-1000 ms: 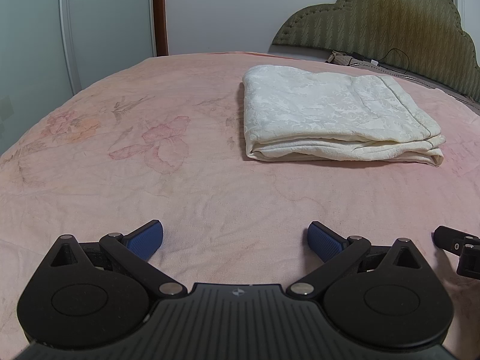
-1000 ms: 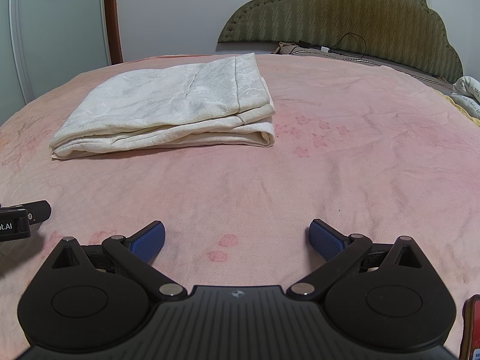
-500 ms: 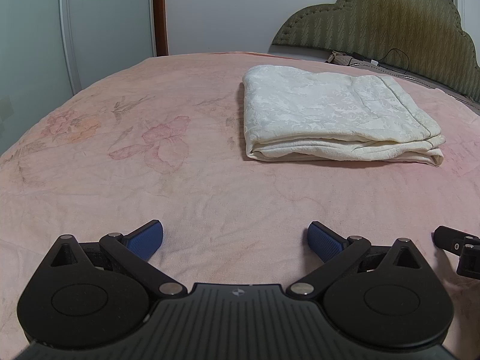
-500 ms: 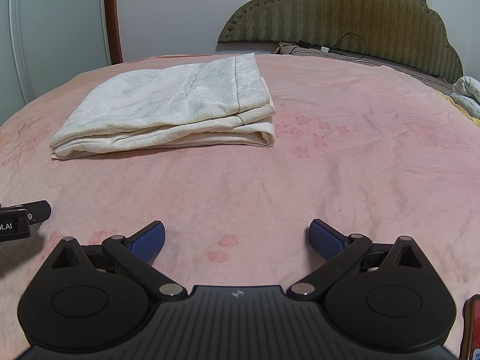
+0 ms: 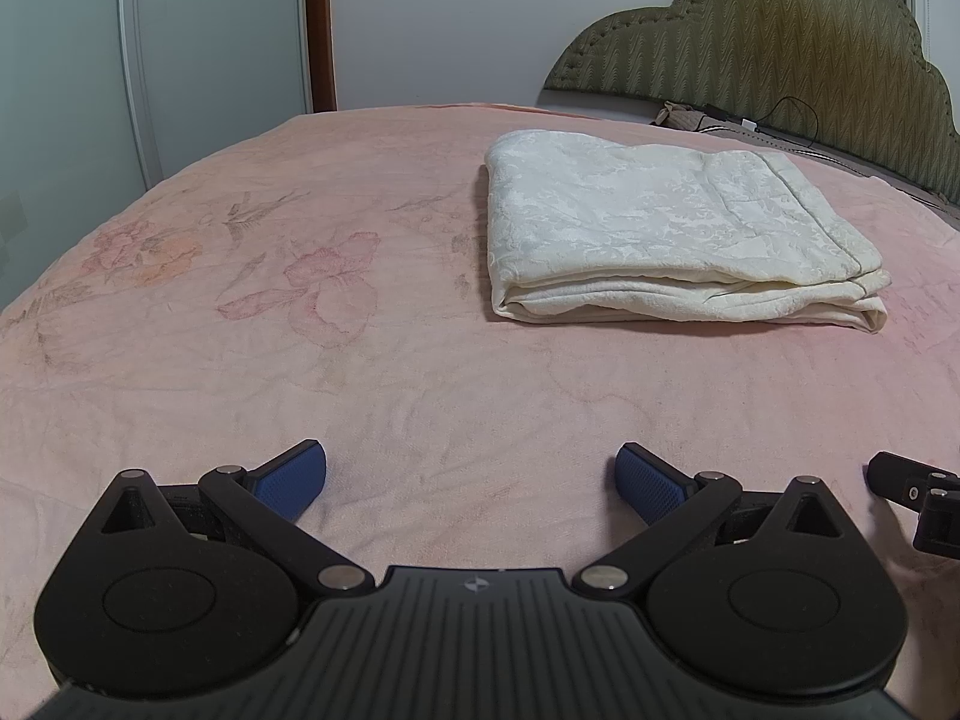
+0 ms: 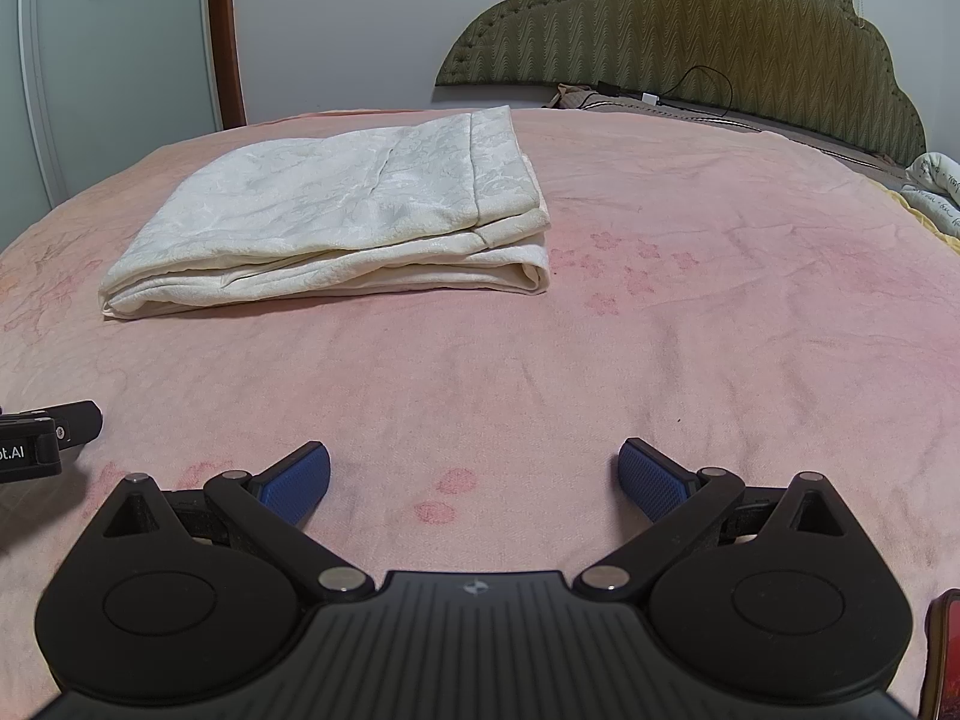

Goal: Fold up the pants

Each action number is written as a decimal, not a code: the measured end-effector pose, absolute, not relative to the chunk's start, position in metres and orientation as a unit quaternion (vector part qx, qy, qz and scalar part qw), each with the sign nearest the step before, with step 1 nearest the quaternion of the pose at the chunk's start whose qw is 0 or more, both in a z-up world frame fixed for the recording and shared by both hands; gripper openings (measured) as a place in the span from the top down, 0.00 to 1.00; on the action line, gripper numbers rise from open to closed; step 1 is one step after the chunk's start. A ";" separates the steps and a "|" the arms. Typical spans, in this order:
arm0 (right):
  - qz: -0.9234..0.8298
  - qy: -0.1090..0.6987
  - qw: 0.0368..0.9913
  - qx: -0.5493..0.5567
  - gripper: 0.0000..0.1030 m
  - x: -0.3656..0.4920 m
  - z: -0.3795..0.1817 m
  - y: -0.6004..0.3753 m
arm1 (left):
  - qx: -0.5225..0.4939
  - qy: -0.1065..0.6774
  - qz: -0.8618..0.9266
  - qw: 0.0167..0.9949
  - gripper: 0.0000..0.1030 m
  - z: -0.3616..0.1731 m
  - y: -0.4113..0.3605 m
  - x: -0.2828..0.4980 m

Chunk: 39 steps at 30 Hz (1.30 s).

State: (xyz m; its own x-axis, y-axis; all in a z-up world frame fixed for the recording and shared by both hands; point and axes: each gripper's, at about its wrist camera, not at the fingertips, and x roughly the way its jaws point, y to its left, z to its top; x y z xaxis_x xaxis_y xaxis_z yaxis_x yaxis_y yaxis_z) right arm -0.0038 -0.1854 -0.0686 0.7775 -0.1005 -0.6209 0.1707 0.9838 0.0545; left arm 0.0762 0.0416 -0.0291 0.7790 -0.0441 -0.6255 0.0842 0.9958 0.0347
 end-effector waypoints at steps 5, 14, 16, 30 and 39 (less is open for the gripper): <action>-0.072 0.326 0.941 0.054 0.00 -0.004 -0.069 -0.186 | 0.030 0.331 -0.034 0.943 0.00 -0.029 0.042 0.076; -0.072 0.326 0.941 0.054 0.00 -0.004 -0.069 -0.186 | 0.030 0.331 -0.034 0.943 0.00 -0.029 0.042 0.076; -0.072 0.326 0.941 0.054 0.00 -0.004 -0.069 -0.185 | 0.029 0.331 -0.034 0.943 0.00 -0.029 0.042 0.077; -0.072 0.326 0.941 0.054 0.00 -0.004 -0.069 -0.185 | 0.026 0.331 -0.026 0.943 0.00 -0.029 0.039 0.074; -0.072 0.326 0.941 0.054 0.00 -0.004 -0.069 -0.186 | 0.026 0.331 -0.026 0.943 0.00 -0.029 0.039 0.074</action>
